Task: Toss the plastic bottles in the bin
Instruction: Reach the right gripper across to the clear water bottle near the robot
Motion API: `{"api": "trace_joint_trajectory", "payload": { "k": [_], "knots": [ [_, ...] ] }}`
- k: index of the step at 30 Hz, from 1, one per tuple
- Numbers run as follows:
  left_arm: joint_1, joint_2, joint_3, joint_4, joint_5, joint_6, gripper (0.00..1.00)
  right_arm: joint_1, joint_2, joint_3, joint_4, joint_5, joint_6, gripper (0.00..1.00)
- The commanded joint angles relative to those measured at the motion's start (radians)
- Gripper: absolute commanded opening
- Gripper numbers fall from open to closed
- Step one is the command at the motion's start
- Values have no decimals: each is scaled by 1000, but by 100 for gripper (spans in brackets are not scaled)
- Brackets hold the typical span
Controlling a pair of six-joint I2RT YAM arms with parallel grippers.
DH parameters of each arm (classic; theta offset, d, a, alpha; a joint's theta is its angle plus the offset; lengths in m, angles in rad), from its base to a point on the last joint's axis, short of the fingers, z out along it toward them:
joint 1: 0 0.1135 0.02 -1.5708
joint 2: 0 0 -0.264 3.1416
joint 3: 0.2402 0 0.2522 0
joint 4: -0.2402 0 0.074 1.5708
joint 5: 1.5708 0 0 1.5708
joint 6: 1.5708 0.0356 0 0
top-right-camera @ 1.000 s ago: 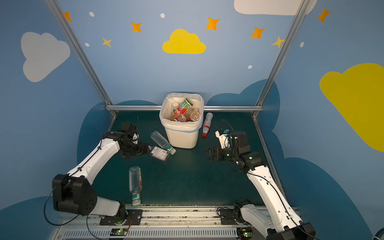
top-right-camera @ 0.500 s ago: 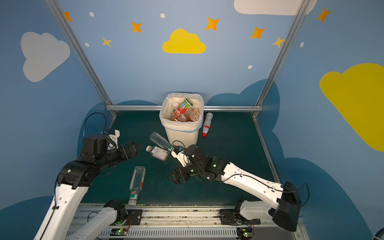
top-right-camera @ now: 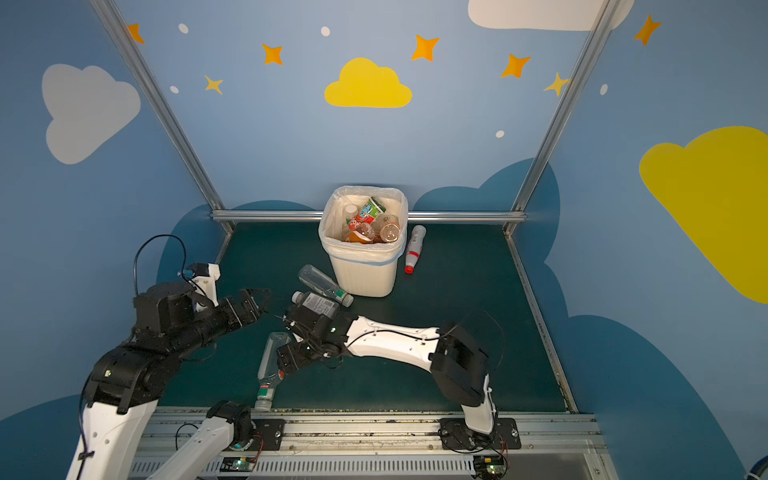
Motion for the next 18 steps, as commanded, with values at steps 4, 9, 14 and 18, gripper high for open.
{"api": "trace_joint_trajectory", "payload": {
  "k": [4,9,14,18],
  "knots": [
    [-2,-57,-20,19,6,34,100,8,163,222,-179,36,16,94],
    [-2,-89,-32,31,11,44,100,10,287,394,-267,12,16,96],
    [-1,-91,-38,31,24,56,100,15,392,546,-348,1,8,96],
    [-2,-99,-41,32,24,62,100,12,448,624,-405,12,10,96]
  ]
}}
